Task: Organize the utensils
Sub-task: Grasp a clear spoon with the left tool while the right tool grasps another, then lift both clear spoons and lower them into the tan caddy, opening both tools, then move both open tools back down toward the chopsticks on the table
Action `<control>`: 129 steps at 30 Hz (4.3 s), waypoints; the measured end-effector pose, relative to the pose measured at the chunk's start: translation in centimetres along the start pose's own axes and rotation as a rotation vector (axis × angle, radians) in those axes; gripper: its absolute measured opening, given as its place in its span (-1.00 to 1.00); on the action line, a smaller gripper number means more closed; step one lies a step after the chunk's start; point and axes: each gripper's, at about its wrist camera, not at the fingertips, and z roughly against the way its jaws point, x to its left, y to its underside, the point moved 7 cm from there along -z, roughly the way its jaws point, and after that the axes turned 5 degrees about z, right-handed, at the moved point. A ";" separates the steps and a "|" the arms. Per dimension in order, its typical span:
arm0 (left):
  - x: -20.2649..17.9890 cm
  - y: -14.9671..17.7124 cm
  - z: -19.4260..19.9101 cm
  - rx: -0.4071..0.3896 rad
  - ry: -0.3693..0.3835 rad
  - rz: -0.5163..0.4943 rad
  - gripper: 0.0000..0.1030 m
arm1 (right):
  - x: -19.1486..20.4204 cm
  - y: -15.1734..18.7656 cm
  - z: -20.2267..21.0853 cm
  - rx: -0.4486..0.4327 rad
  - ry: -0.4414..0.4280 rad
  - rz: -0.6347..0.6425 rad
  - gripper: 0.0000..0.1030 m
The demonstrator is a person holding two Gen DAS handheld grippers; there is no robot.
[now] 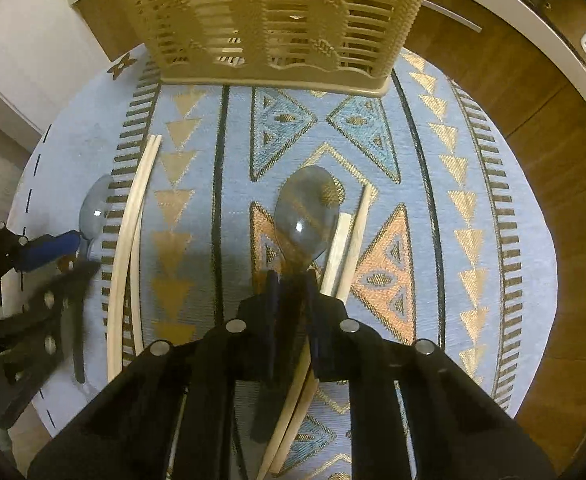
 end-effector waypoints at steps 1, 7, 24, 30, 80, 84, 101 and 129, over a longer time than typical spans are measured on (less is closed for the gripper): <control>0.0 0.0 0.0 -0.003 0.002 0.012 -0.79 | 0.1 0.1 0.0 -0.004 -0.005 -0.003 -0.79; 0.7 0.0 0.6 -0.057 0.047 0.082 -0.80 | -0.8 1.0 0.3 -0.007 -0.122 -0.054 -0.80; 2.5 -4.8 12.8 -0.526 0.186 0.249 -0.80 | 0.3 -1.1 10.1 -0.302 -0.379 -0.051 -0.81; 3.0 -9.5 18.6 -0.725 0.231 0.283 -0.80 | -0.2 -3.9 17.7 -0.589 -0.353 0.010 -0.81; 1.0 -19.9 13.2 -1.070 0.193 0.302 -0.60 | -8.9 -12.7 16.1 -1.030 0.029 -0.119 -0.80; 2.2 -18.5 14.9 -1.078 0.226 0.330 -0.30 | -8.4 -11.8 16.7 -1.015 0.021 -0.111 -0.66; 4.4 -10.1 19.0 -0.774 0.337 0.292 0.15 | -5.3 -3.2 24.4 -0.933 0.104 -0.132 0.02; -1.9 1.4 0.6 -0.128 0.136 0.058 -0.06 | -5.8 3.2 4.5 -0.121 -0.090 -0.243 -0.41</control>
